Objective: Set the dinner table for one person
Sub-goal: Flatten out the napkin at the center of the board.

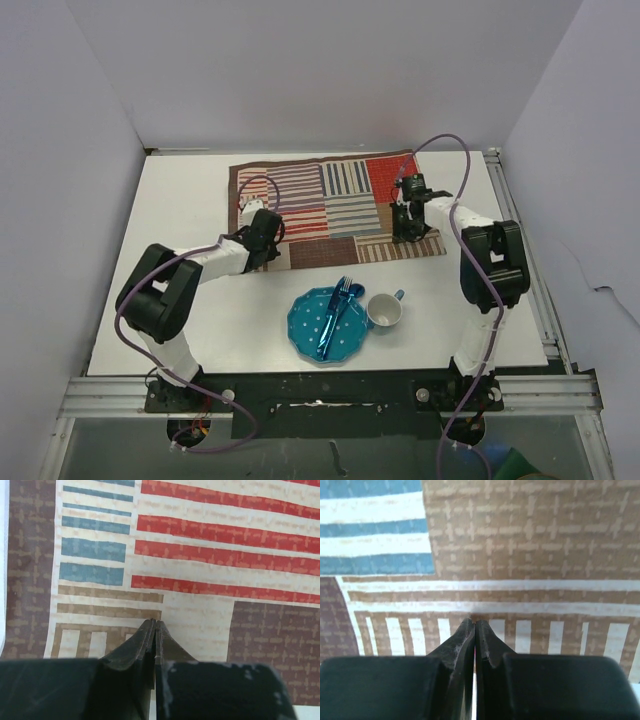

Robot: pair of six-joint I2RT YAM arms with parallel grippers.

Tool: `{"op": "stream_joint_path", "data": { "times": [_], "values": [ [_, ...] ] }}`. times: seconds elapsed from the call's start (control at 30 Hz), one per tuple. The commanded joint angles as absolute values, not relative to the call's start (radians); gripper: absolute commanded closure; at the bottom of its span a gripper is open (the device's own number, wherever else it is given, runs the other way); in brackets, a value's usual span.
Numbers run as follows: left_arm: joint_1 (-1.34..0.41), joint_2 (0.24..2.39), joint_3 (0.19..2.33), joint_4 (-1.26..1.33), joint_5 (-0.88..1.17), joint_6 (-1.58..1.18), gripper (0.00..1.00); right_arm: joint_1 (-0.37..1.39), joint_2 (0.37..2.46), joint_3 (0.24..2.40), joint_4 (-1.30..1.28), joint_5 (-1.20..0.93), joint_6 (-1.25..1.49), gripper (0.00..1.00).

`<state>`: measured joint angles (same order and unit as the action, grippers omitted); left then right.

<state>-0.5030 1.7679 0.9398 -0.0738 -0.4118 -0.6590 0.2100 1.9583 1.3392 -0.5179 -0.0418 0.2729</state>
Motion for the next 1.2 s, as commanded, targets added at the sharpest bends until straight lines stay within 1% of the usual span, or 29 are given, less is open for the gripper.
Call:
{"op": "stream_joint_path", "data": {
  "times": [0.0, 0.27, 0.47, 0.67, 0.97, 1.17],
  "values": [
    [-0.523, 1.705, 0.94, -0.089, -0.422, -0.676, 1.0, 0.242, 1.849, 1.31, -0.489, -0.057, 0.285, 1.0],
    [-0.552, 1.695, 0.94, -0.105, -0.433, -0.691, 1.0, 0.304, 1.815, 1.271, -0.475, -0.08, 0.286, 1.0],
    [-0.567, 1.67, 0.918, -0.095, -0.444, -0.698, 1.0, 0.295, 1.863, 1.321, -0.489, 0.018, 0.259, 1.0],
    [-0.566, 1.691, 0.938, -0.118, -0.473, -0.683, 1.0, 0.278, 1.913, 1.359, -0.508, 0.012, 0.25, 1.0],
    [-0.555, 1.676, 0.997, -0.149, -0.495, -0.653, 1.0, 0.302, 1.913, 1.221, -0.452, -0.02, 0.28, 1.0],
    [-0.555, 1.653, 1.013, -0.16, -0.496, -0.649, 1.0, 0.324, 1.915, 1.189, -0.44, -0.014, 0.282, 1.0]
  ]
}}
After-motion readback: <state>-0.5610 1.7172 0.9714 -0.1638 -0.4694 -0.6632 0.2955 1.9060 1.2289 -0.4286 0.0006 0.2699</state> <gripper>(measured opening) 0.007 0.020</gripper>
